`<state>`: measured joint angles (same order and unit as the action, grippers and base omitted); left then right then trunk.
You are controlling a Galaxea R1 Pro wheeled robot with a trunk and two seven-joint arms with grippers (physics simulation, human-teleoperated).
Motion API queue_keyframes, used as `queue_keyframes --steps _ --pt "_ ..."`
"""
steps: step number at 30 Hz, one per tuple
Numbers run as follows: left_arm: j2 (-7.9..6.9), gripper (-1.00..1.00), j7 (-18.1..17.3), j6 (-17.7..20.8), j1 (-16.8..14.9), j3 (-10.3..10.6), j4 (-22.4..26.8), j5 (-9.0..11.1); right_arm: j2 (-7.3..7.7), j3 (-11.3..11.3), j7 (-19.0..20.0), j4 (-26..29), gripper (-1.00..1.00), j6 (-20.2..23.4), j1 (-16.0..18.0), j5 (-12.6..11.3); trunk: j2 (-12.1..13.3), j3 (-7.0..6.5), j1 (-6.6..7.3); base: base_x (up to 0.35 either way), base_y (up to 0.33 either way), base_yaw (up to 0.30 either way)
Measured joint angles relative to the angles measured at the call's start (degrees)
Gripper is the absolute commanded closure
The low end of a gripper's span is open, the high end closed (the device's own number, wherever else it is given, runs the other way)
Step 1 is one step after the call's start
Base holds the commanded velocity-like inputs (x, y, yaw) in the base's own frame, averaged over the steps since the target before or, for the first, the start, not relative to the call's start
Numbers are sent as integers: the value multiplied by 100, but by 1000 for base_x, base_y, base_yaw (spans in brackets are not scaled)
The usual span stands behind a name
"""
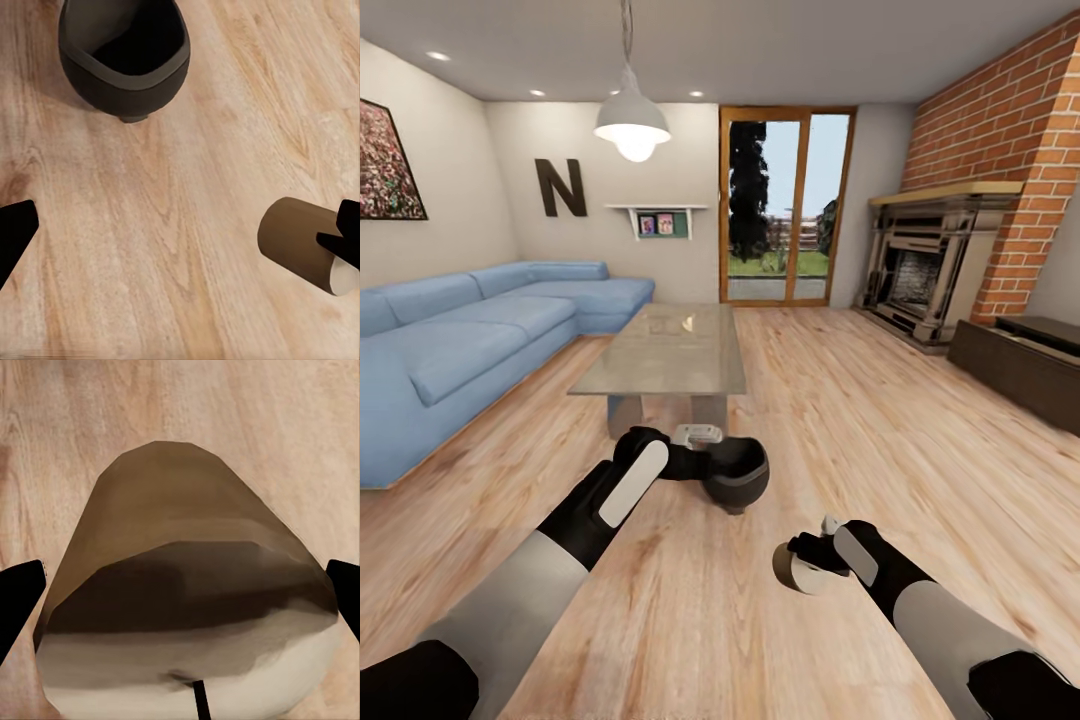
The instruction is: Place each of the two pumpkins and all three candles from the living room inside a cabinet in the living room (use any cabinet), then make sure every cabinet is closed, and position the cauldron so it is next to a table in the living room.
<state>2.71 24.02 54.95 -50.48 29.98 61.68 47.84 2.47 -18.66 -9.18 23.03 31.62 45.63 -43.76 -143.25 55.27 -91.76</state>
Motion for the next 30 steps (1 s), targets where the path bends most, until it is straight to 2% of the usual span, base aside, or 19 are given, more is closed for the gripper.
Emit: queue_keyframes --steps 6,23,30 --pt "2 -100 -1 -1 -1 1 -6 -3 1 1 7 4 100 -14 -3 -8 0 0 0 0 0 -10" --pt "2 -100 -1 -1 -1 1 -11 -2 1 0 9 2 100 -13 -4 -5 0 -79 0 0 0 -220" --pt "2 -100 -1 -1 -1 1 -6 -2 1 1 9 3 100 -18 -4 -5 0 -90 0 0 0 -68"
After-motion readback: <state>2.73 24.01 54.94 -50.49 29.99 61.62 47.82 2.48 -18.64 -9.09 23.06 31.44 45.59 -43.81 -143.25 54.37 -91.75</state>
